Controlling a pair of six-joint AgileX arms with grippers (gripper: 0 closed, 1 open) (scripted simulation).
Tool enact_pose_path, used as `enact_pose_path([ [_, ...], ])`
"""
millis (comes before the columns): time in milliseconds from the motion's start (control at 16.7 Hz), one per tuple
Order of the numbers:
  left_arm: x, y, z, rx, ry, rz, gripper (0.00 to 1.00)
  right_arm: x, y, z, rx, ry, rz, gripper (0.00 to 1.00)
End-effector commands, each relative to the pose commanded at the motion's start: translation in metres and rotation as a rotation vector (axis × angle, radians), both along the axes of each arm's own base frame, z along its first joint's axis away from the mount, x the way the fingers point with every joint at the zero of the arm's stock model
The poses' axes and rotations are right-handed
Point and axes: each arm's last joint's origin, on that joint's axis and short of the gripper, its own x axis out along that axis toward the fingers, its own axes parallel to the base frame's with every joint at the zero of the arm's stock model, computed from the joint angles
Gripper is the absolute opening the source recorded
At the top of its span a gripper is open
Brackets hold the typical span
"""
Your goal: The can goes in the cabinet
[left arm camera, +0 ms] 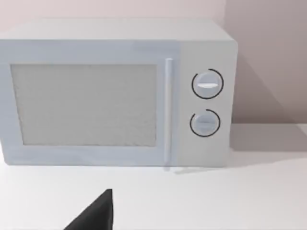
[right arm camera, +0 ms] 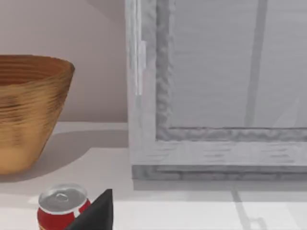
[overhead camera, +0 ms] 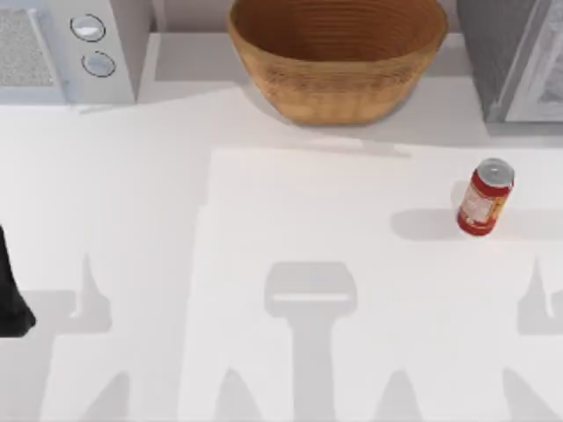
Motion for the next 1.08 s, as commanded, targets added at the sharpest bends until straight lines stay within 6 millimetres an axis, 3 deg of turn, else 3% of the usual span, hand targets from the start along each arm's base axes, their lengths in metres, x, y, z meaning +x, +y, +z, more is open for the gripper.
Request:
enact_pose_path([
  [180,0.000,0.000,0.000,0.000,0.000,0.000,1.00,0.000,0.000,0.002,0.000,-0.008,-0.003,1.00],
  [420,0.000,0.000,0.000,0.000,0.000,0.000,1.00,0.004,0.002,0.023,0.015,-0.082,-0.024,1.00],
  [660,0.000,0.000,0.000,0.000,0.000,0.000,1.00,0.022,0.013,0.034,0.059,-0.079,-0.009,1.00],
  [840,0.000,0.000,0.000,0.000,0.000,0.000,1.00,0.044,0.029,0.025,0.092,-0.005,0.013,1.00],
  [1080,0.000,0.000,0.000,0.000,0.000,0.000,1.00,0.069,0.055,-0.006,0.106,0.133,0.029,1.00],
])
